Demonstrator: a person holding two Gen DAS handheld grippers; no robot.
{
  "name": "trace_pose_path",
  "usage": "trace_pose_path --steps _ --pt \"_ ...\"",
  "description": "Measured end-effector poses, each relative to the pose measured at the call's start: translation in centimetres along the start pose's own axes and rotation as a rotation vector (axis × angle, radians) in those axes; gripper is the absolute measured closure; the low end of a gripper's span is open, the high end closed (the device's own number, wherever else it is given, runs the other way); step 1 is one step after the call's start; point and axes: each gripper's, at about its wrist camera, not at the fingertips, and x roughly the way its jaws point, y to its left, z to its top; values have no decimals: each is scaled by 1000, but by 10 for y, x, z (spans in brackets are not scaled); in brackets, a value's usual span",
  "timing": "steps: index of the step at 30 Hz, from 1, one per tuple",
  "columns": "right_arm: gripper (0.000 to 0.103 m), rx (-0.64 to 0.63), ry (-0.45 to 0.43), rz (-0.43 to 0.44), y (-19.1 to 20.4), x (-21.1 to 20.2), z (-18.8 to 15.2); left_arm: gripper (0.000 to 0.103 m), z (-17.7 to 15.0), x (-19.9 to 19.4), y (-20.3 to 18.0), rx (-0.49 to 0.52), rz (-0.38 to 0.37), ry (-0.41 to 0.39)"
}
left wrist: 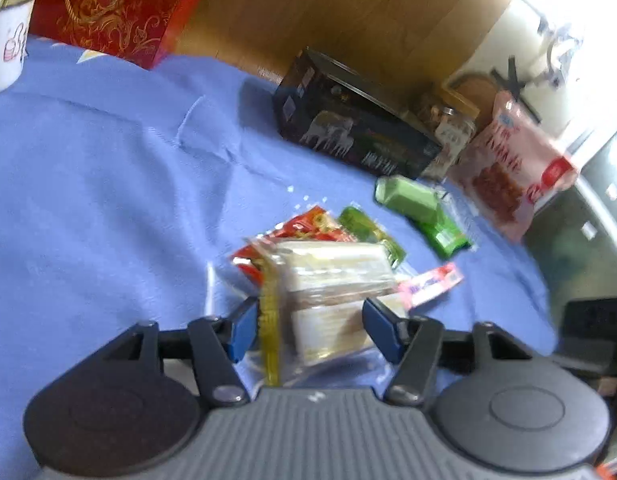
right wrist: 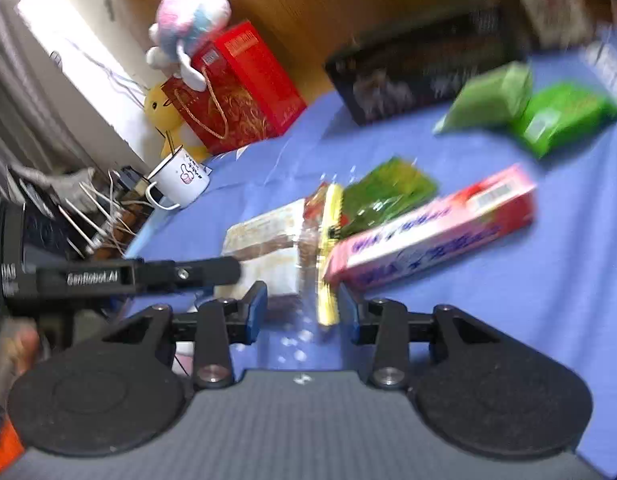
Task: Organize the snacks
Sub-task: 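Grasp the clear bag with the white cake using the left gripper, then carry the cake bag into the tin box and release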
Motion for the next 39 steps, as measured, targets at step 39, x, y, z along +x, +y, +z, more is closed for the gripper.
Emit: trace_pose_path --steps 39 --pt "61 -56 -363 -223 -61 1 196 45 211 120 -53 92 49 -161"
